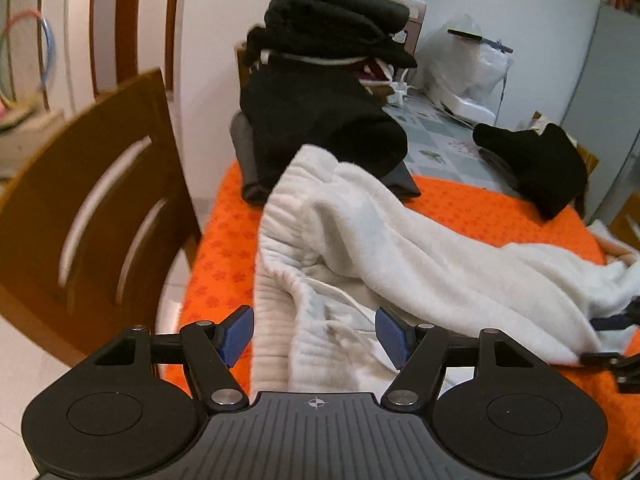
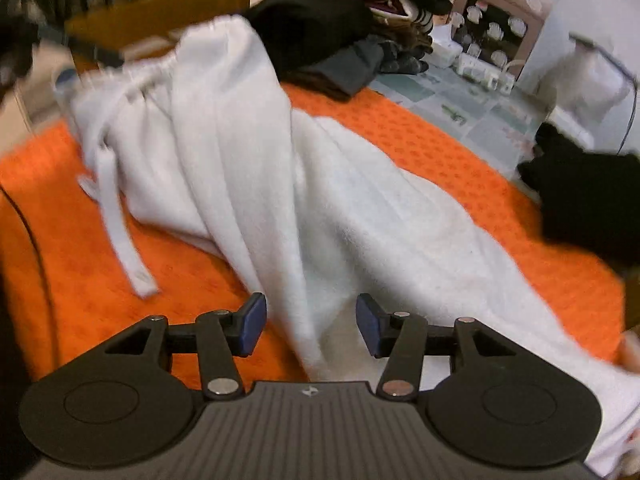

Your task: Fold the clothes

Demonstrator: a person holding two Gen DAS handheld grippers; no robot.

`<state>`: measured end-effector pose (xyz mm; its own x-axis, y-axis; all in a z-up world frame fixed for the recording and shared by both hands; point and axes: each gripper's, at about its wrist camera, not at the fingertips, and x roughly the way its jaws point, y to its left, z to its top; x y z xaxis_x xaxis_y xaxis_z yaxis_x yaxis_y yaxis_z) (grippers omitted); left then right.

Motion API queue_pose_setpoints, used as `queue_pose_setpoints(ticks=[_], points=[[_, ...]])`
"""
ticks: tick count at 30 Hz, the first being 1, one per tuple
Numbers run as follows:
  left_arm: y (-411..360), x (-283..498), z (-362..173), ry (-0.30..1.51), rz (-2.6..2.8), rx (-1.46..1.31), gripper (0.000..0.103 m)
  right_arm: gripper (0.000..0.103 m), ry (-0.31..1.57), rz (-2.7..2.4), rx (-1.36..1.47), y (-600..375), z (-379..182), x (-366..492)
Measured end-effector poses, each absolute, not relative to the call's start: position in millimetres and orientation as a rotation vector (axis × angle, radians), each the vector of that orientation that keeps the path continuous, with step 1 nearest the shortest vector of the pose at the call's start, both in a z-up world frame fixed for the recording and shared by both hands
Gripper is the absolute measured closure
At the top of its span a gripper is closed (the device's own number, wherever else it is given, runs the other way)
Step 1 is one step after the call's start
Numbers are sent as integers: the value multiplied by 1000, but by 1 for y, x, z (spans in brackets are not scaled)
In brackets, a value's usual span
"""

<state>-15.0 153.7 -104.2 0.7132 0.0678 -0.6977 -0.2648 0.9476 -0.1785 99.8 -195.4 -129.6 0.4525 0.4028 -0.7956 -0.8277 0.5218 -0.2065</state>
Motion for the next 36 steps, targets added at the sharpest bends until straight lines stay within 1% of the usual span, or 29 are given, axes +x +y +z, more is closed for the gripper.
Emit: queue_pose_setpoints(ticks=[1,2,4,5,6,7,8,9,12,16,19,23,24,25,26,28,29,30,31,32,33,34,36], points=[[157,-10,-108,765,174,-294,37,87,759,816,-647,-196,-128,101],[160,-6,-112,774,161,-309,40,98,762,805,-644,-196,-126,103],[165,2,-119,792,135,-338,51,98,744,784,-640,-198,-113,104],[167,6,-122,798,124,-352,55,98,719,774,-640,-199,-103,102],[168,9,-125,802,112,-367,63,98,688,764,-640,-201,-88,103],[170,11,-126,804,106,-380,68,98,656,754,-641,-203,-74,104],[171,13,-127,802,108,-389,71,98,630,746,-641,-204,-59,110],[173,14,-127,801,111,-397,79,98,604,738,-640,-205,-44,117],[178,13,-124,784,109,-428,83,98,535,716,-653,-202,-8,147],[181,7,-114,751,112,-454,84,98,478,681,-713,-179,6,209],[181,0,-105,723,119,-471,85,98,494,656,-722,-158,-5,264],[181,-3,-96,702,117,-483,85,97,564,621,-698,-131,-42,326],[181,-3,-96,700,116,-489,85,94,595,621,-685,-126,-53,337],[181,-2,-97,701,114,-495,85,89,625,615,-678,-122,-62,345],[182,0,-99,707,114,-501,85,87,641,613,-675,-121,-68,346],[182,4,-103,718,113,-514,84,75,636,621,-652,-126,-69,342],[183,6,-105,723,113,-524,83,72,622,626,-636,-130,-66,334],[184,7,-107,728,113,-534,83,64,614,630,-613,-137,-60,326],[184,9,-110,733,112,-543,81,61,608,634,-588,-145,-54,318],[184,11,-113,740,108,-548,79,61,628,656,-544,-154,-48,312],[185,13,-115,748,105,-553,74,61,653,680,-498,-164,-43,307],[185,15,-118,755,102,-556,70,61,695,706,-445,-174,-41,300],[185,20,-123,771,96,-565,65,61,790,757,-350,-191,-44,286]])
